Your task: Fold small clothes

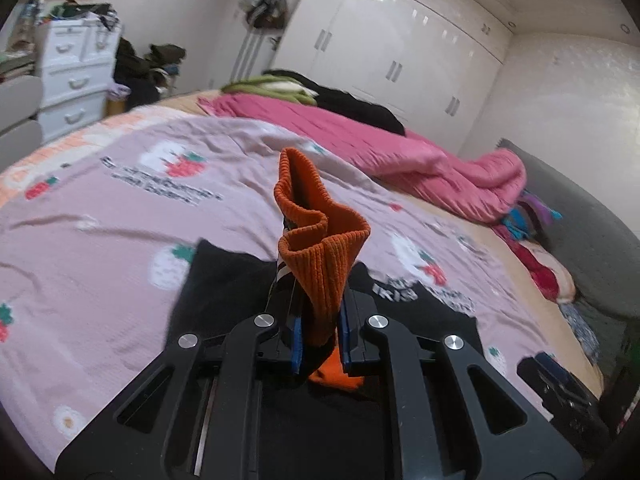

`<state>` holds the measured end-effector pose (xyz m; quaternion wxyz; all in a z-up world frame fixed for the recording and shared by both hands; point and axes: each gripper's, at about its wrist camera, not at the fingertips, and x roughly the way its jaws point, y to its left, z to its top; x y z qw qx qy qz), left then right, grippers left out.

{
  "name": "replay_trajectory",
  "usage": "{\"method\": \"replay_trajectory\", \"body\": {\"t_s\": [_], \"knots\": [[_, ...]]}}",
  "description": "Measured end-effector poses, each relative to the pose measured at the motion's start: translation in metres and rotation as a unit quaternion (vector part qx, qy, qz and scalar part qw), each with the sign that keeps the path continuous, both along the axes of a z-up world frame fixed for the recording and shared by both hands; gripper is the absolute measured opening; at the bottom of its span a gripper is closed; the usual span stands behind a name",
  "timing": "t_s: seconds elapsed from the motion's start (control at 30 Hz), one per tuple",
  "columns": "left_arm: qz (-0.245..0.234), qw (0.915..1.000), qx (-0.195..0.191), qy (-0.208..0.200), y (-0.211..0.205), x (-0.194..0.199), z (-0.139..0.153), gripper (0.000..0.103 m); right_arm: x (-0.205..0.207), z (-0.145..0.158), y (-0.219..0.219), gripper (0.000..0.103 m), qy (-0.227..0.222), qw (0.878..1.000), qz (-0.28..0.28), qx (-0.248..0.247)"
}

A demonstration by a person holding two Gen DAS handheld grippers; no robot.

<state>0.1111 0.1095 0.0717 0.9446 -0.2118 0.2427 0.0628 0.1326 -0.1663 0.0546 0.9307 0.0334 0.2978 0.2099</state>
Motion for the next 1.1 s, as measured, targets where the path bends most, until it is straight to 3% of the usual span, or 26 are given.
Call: {"method": "replay_trajectory", "body": {"t_s": [0.33,0.77,0.93,1.0,1.1], "knots": [[-0.075,0.9963,-0.01,0.039,-0.038,0.029,-0.028,0.003,0.01,-0.003,-0.028,0.098,0.009,0.999,-0.041,0.002],[-0.154,0.9819,0.006,0.11,-0.09,0.055,-0.07,0.005,0.033,-0.026,-0.064,0.098,0.062,0.994,-0.093,0.018],[-0.183,0.9751,-0.001,0.126,-0.098,0.057,-0.077,0.017,0.039,-0.038,-0.063,0.098,0.088,0.992,-0.088,0.027],[-0.185,0.9752,-0.006,0.121,-0.097,0.056,-0.074,0.032,0.042,-0.043,-0.061,0.098,0.096,0.991,-0.085,0.028],[-0.172,0.9786,0.005,0.113,-0.091,0.054,-0.069,0.044,0.044,-0.05,-0.053,0.098,0.107,0.991,-0.076,0.022]]}}
